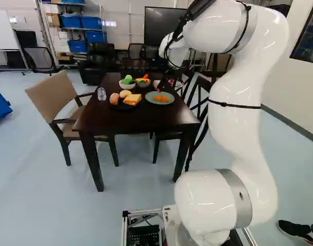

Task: Move the croissant to the empty plate

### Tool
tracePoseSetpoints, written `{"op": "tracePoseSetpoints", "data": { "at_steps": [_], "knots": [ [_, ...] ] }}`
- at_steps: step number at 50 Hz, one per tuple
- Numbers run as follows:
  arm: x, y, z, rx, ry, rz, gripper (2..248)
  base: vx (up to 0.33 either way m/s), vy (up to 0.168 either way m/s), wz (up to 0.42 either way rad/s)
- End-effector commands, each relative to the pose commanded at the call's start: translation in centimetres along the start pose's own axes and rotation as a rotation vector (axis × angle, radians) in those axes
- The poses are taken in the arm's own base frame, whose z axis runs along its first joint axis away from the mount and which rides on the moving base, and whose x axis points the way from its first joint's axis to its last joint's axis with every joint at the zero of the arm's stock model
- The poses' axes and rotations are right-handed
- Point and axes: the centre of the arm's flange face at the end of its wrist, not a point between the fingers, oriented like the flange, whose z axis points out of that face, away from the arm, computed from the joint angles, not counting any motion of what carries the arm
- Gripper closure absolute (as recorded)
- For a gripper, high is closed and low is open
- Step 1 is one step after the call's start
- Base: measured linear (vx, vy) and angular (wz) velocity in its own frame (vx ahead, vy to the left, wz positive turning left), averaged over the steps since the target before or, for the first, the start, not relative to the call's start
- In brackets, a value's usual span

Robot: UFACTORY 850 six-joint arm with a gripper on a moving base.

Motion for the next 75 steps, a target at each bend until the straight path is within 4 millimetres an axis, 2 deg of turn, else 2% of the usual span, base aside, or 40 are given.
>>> {"op": "tracePoseSetpoints", "data": {
  "at_steps": [6,75],
  "knots": [
    [-0.5,-0.5,-1.4,-0.004,0.003,0.000,3,0.000,0.000,0.000],
    [-8.8,-8.3,-8.5,0.029,-0.039,0.014,3,0.000,0.000,0.000]
  ]
}}
